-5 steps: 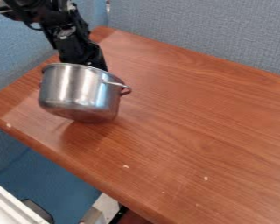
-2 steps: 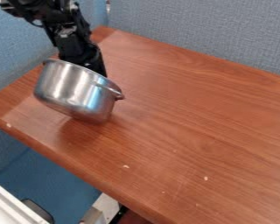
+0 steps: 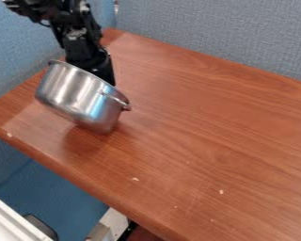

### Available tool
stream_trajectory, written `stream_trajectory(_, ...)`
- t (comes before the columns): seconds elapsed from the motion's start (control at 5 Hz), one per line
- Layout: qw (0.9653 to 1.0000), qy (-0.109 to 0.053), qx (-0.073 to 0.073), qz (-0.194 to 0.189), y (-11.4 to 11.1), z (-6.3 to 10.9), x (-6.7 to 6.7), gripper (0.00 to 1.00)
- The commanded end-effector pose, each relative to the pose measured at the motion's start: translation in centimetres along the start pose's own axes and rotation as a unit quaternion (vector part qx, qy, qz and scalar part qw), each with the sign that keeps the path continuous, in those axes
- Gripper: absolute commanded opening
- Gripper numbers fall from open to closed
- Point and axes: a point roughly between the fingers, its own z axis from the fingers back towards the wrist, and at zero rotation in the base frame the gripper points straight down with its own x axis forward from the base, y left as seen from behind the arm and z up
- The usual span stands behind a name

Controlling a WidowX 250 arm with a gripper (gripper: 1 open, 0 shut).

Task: Move the red object from the metal pot to the table

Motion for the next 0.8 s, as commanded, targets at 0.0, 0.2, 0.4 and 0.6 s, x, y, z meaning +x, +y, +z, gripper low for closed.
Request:
stream_trajectory(0.0,0.9933,0.048,-0.085,-0.063,-6.9,-5.4,-0.9,0.0)
stream_trajectory(0.2,0.9914,0.06,-0.065,-0.096,-7.3,-4.9,-1.5,0.0)
stream_trajectory(0.4,0.99,0.062,-0.057,-0.114,-7.3,-4.5,-1.7,1.0)
stream_trajectory(0.6,0.99,0.053,-0.054,-0.119,-7.5,-4.3,-2.2,0.0)
